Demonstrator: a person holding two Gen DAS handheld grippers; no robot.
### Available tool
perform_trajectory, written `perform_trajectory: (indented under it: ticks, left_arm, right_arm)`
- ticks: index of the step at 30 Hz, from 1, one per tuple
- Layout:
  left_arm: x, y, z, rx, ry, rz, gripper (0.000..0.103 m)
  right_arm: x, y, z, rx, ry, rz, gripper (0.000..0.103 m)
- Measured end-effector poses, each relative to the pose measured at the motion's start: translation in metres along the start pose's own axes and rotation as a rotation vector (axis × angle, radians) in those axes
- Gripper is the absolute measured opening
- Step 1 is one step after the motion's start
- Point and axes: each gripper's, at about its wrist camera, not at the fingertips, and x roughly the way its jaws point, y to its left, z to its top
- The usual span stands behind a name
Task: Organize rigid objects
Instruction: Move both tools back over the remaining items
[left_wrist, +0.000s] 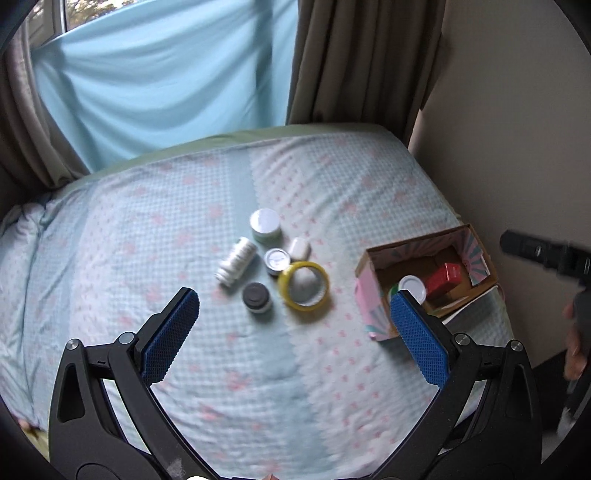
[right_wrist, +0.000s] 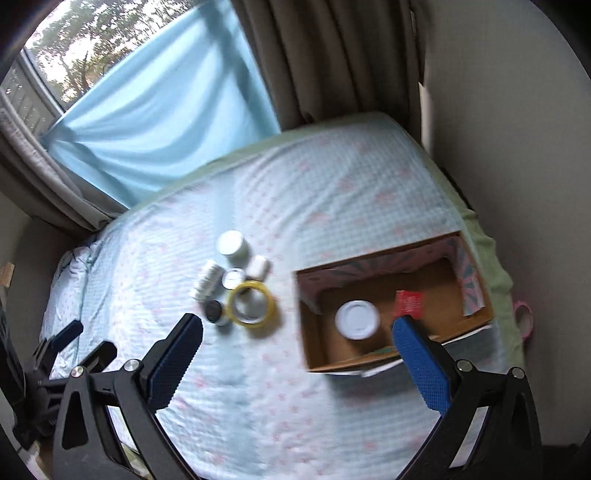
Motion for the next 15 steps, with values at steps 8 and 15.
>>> perform_trajectory:
  ticks: [8, 15]
  left_arm:
    - [0.0, 0.082, 0.011, 0.083, 0.001, -0.038, 0.103]
    - [0.041, 0.128, 0.019, 0.164, 0.066, -0.048, 0.103]
  right_arm:
    - [0.016, 0.085, -0.031, 0.028, -0.032, 0.012, 0.103]
    - [0.055, 0.134, -0.046, 0.038, -0.019, -0.011, 0.103]
